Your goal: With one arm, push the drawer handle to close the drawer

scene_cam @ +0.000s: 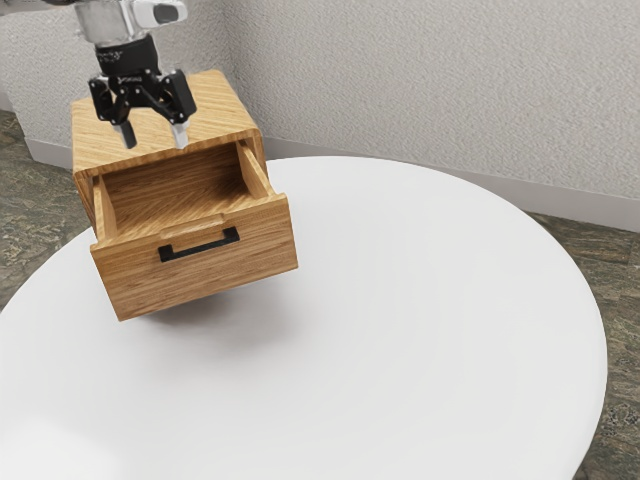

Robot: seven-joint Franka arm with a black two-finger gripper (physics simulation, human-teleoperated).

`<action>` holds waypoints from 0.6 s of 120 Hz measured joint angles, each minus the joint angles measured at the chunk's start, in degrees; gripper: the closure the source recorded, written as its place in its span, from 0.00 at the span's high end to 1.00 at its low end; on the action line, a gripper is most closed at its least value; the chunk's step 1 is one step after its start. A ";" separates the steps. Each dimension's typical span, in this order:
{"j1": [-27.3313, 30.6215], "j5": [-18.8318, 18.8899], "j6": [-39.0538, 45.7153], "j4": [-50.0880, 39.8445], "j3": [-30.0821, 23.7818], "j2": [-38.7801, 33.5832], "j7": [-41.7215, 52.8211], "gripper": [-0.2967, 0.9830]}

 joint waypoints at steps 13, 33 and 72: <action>-0.27 0.12 0.64 -0.54 0.11 -0.56 -0.11 0.77; 1.73 0.12 2.52 -16.91 -6.24 -16.60 -4.25 0.77; 39.01 -29.23 2.53 -38.63 -40.88 -52.10 -22.81 0.59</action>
